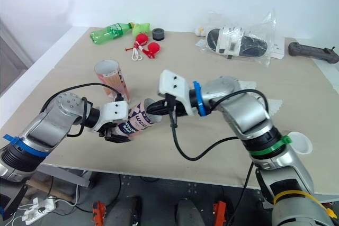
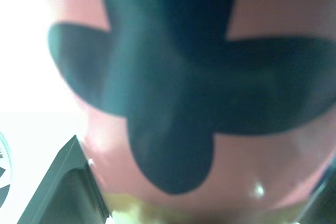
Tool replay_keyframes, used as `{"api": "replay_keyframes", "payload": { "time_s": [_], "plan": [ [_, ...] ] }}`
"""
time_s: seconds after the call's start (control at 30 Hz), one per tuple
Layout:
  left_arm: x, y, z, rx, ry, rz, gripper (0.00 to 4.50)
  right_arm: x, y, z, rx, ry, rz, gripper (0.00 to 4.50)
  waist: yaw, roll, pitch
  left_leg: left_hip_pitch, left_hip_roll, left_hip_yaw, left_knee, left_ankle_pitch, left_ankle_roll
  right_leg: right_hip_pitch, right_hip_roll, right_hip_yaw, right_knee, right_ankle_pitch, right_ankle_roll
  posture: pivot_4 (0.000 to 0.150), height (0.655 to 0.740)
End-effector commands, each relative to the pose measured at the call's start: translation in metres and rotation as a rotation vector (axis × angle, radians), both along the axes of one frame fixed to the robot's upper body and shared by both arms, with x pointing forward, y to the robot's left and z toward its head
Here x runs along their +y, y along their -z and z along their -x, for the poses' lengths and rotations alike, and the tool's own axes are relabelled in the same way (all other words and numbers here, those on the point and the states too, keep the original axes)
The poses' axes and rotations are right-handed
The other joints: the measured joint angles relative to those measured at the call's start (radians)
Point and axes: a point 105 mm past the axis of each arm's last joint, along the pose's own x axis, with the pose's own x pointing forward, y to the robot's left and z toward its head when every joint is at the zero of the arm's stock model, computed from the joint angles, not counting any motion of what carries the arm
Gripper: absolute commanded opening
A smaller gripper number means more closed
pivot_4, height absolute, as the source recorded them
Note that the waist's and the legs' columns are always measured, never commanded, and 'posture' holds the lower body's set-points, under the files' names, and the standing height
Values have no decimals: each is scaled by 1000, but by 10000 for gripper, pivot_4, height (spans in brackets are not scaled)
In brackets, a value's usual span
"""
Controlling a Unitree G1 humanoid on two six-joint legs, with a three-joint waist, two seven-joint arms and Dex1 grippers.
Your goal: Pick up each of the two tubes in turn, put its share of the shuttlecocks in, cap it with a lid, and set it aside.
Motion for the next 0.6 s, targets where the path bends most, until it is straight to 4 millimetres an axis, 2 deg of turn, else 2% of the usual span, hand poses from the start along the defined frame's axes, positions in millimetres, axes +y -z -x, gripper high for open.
{"api": "replay_keyframes", "payload": {
  "time_s": [0.03,0.23,0.43,0.5,0.6],
  "plan": [
    [-4,21,8,70,13,-22,32863,24,7,-1,-46,-68,38,495,0,0,0,0,0,0,0,0,0,0,0,0,0,0,0,1500,7400],
    [-6,21,9,69,18,-18,32863,49,23,-6,-72,-123,109,495,-3,0,-1,1,1,0,0,0,0,0,1,-1,1,2,2,1500,7400],
    [-9,20,10,70,23,-12,32863,60,28,-6,-80,-163,146,495,-16,0,-1,12,3,-2,-4,0,0,6,4,-1,3,0,-6,1500,7400],
    [-9,21,11,70,20,-11,32863,56,18,-5,-77,-161,111,495,-17,1,-1,14,3,-2,-6,0,0,7,4,0,3,1,-7,1500,7400],
    [-7,21,11,73,14,-11,32863,41,-3,-4,-80,-138,52,495,-15,1,-1,13,3,-3,-6,0,0,6,4,-1,3,1,-8,1500,7400]
  ]
}}
